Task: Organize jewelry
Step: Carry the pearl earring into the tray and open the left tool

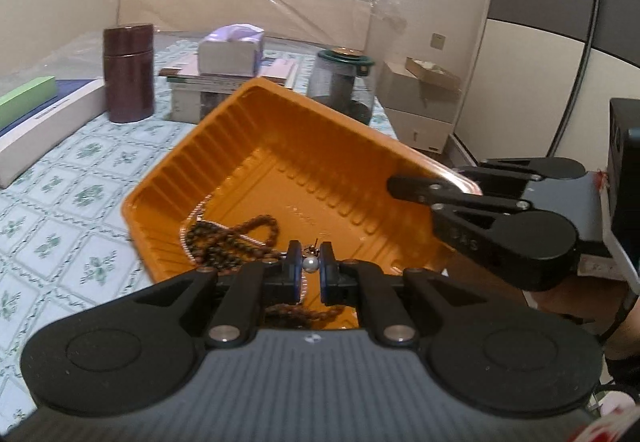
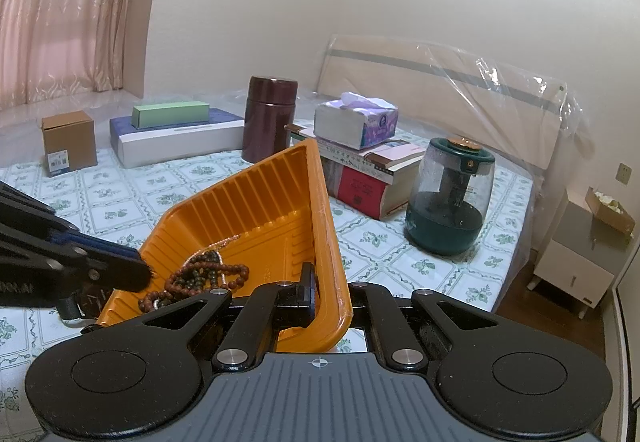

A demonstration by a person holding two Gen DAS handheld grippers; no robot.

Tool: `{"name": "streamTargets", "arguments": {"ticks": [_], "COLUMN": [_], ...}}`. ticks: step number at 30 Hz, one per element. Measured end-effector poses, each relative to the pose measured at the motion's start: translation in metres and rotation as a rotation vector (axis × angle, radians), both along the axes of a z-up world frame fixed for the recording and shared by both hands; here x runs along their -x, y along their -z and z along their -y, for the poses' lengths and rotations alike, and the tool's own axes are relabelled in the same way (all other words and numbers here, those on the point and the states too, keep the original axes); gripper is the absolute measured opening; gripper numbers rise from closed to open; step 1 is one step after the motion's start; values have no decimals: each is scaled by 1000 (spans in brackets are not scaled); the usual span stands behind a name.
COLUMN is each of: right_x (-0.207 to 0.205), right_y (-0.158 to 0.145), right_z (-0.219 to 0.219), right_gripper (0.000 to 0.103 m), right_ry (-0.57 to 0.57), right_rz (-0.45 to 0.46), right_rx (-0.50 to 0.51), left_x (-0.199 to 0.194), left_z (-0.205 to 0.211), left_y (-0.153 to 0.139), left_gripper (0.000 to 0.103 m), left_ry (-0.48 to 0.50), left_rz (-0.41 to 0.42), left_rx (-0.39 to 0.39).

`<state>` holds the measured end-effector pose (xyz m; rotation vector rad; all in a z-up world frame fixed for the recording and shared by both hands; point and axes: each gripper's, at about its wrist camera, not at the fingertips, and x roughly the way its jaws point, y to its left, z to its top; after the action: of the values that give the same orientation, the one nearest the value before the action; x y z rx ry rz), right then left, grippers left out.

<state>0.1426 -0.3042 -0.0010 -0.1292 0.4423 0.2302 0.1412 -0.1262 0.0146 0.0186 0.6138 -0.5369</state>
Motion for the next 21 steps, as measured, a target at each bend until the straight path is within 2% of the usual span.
{"name": "streamTargets", "arguments": {"ticks": [6,10,21], "right_x": [0,0,0], "right_y": [0,0,0], "right_z": [0,0,1], "right_gripper": [6,6,6], "right_ry": [1,0,0], "right_rz": [0,0,1], "right_rx": [0,1,1], "left_x": [-1,0,5], "left_z": [9,1,-74], "left_y": [8,10,10], "left_gripper": [8,8,14], "left_ry": [34,9,-193], "left_rz": [-12,-13,-12], "left_rx": [-17,-22,-33]}}
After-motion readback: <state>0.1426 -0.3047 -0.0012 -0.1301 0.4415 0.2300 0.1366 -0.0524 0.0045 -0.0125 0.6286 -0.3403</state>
